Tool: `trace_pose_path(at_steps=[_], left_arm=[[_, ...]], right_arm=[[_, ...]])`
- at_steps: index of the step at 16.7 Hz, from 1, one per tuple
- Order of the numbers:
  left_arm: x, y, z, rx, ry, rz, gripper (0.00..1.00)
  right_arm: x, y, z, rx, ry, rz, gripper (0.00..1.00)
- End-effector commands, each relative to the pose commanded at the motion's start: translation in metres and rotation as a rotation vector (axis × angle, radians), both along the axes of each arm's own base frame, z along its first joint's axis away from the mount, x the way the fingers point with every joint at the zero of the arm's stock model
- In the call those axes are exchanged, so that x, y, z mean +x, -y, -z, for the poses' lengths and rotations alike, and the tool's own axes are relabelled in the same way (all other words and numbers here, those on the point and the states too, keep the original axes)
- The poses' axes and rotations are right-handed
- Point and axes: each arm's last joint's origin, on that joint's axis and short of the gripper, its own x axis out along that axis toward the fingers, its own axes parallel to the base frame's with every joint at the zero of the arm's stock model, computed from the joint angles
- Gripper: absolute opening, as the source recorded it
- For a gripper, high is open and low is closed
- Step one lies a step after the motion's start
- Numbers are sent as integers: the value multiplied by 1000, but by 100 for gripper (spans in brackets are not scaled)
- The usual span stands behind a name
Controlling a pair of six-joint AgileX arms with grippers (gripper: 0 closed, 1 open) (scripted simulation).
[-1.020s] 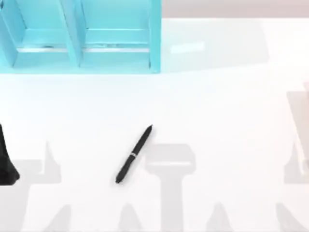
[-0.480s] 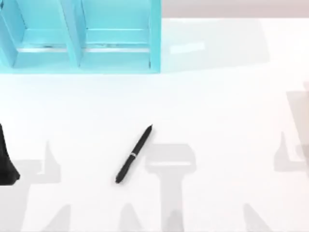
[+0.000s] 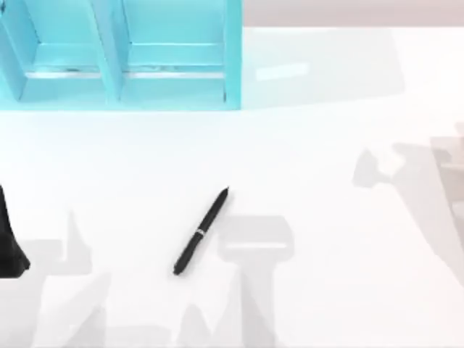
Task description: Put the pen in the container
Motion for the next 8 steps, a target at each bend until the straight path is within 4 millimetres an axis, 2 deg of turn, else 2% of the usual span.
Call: trace_pose_path(at_steps=[2, 4, 6, 8], left_arm=[[0, 0, 0, 0, 0, 0, 100], [0, 0, 0, 0, 0, 0, 100], [0, 0, 0, 0, 0, 0, 100], [0, 0, 0, 0, 0, 0, 100]], right_arm=[[32, -30, -18, 22, -142, 6, 100], [64, -68, -25, 20, -283, 22, 100], [92, -113, -20, -5, -415, 49, 100], [114, -161, -6, -49, -528, 85, 100]])
